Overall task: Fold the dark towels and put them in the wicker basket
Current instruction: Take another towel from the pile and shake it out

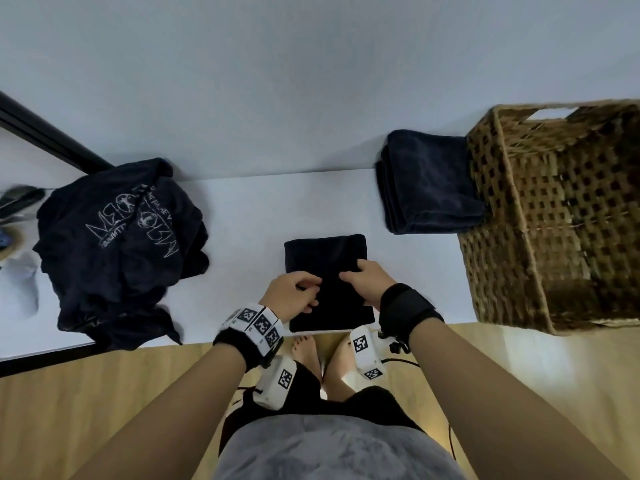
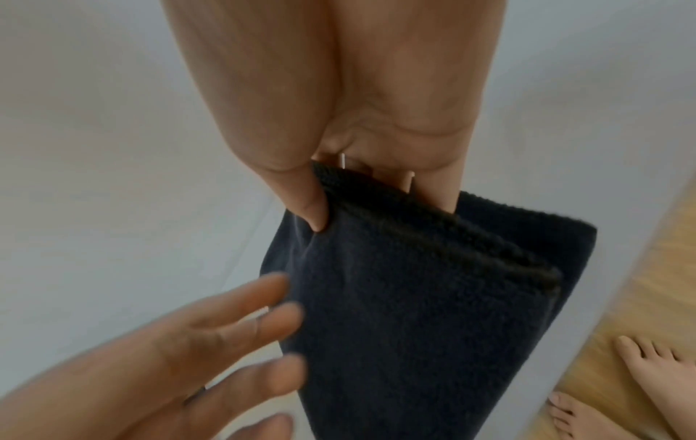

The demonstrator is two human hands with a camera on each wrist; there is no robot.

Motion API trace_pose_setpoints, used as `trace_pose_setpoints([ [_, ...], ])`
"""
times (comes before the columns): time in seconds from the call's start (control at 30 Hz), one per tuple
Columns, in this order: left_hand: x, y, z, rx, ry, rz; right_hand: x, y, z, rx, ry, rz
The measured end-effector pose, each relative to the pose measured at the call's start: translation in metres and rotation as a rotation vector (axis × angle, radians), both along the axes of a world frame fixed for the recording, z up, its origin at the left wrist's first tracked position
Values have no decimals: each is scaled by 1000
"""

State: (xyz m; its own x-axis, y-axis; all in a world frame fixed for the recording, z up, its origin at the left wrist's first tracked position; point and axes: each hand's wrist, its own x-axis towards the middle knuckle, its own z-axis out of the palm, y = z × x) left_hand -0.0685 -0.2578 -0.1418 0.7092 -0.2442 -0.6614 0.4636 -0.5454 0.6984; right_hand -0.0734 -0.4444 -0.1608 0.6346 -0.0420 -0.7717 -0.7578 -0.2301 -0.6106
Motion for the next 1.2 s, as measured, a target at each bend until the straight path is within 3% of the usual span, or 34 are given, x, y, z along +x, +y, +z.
trace_pose_setpoints([
  [0.13, 13, 18, -21, 176, -46, 127, 2, -20, -3, 40, 11, -9],
  [0.3, 11, 20, -51, 315, 42, 161, 0, -31, -11, -36, -23, 12],
  [0.47, 13, 15, -68, 303, 85, 193, -5, -38, -19, -350, 19, 97],
  [0.9, 13, -14, -57, 304, 88, 86, -7, -27, -36, -60, 140, -83],
  [1.03, 9, -51, -49, 168, 174, 39, -22, -61, -26, -124, 125, -142],
  [1.2, 6, -116, -48, 48, 213, -14, -42, -121, -8, -363, 65, -196],
])
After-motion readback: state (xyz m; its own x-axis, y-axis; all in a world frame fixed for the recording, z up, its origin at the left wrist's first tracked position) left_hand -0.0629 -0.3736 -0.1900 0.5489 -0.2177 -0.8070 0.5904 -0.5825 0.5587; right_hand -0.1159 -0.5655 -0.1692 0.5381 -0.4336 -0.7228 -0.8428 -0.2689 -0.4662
